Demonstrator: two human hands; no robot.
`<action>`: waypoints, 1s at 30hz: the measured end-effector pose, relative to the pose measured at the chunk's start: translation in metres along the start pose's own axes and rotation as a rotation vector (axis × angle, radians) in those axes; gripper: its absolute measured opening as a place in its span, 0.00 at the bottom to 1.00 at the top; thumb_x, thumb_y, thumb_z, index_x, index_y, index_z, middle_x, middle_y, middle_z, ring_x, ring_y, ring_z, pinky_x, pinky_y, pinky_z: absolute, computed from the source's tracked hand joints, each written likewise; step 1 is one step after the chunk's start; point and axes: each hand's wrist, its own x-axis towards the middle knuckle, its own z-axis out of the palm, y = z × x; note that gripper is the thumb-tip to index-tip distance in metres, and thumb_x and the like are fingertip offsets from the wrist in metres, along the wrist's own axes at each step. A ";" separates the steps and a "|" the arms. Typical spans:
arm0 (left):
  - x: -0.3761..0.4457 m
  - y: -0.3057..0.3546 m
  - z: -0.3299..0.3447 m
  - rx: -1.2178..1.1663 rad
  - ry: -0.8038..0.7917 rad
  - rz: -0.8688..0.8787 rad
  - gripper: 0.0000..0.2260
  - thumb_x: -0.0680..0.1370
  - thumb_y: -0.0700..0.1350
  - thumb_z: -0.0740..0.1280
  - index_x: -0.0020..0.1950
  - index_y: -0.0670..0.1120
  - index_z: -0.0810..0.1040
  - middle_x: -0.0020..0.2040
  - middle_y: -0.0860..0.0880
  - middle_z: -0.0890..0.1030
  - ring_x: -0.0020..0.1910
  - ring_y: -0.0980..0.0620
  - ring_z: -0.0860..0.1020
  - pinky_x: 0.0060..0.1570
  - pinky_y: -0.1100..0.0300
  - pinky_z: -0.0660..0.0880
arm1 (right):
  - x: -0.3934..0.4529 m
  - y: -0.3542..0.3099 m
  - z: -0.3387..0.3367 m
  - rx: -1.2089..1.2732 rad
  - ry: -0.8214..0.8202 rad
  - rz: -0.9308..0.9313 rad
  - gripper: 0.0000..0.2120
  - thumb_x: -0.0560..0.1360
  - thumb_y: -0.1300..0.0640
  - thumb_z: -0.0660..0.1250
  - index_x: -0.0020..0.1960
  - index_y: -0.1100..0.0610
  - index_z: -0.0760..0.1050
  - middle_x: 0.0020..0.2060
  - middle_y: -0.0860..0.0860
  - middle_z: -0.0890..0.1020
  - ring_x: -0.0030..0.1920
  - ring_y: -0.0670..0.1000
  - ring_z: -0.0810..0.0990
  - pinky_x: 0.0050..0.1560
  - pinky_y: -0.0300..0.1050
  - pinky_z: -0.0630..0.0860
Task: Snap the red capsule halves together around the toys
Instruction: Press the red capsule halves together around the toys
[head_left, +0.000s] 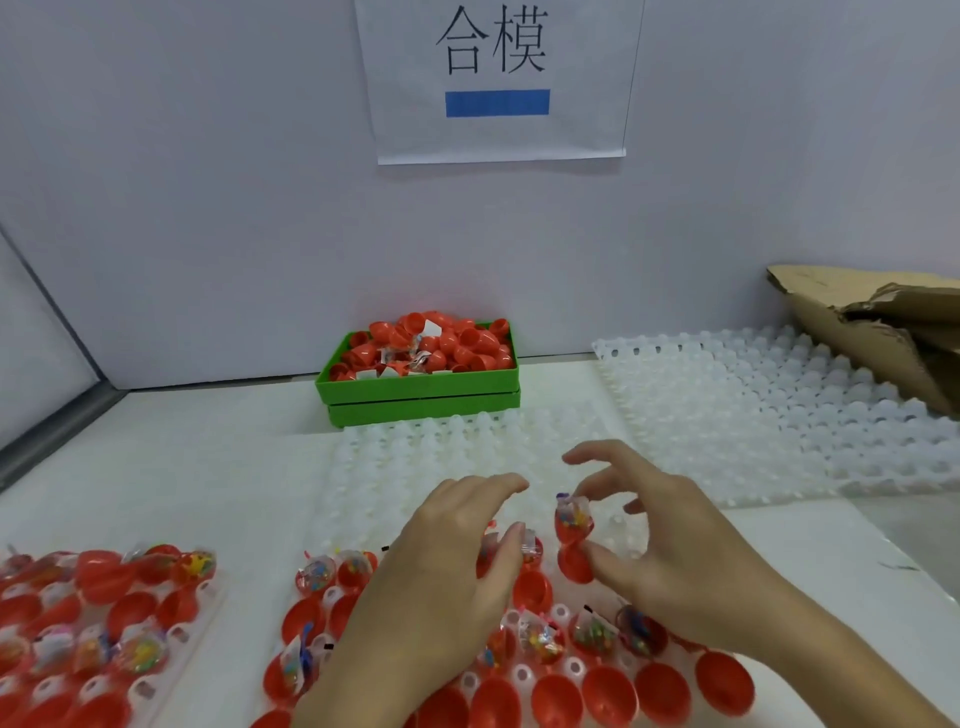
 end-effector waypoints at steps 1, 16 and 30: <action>-0.001 0.002 0.002 -0.023 0.000 -0.007 0.18 0.80 0.56 0.60 0.70 0.63 0.68 0.59 0.68 0.72 0.61 0.70 0.68 0.58 0.75 0.66 | 0.000 -0.002 -0.001 0.034 0.038 -0.006 0.27 0.69 0.47 0.71 0.63 0.32 0.65 0.49 0.36 0.80 0.57 0.37 0.77 0.53 0.33 0.73; 0.003 0.016 -0.005 -0.518 0.125 -0.117 0.15 0.79 0.35 0.67 0.51 0.55 0.84 0.45 0.58 0.85 0.43 0.56 0.84 0.42 0.67 0.79 | -0.001 -0.024 0.008 0.633 0.139 0.147 0.21 0.70 0.61 0.77 0.57 0.42 0.79 0.46 0.46 0.83 0.39 0.50 0.85 0.41 0.38 0.80; 0.003 0.018 -0.005 -0.456 0.238 -0.089 0.15 0.80 0.38 0.64 0.53 0.60 0.79 0.43 0.58 0.81 0.44 0.58 0.82 0.38 0.68 0.78 | 0.001 -0.025 0.011 0.629 0.133 0.135 0.14 0.71 0.71 0.73 0.46 0.52 0.84 0.42 0.47 0.87 0.42 0.48 0.87 0.40 0.32 0.77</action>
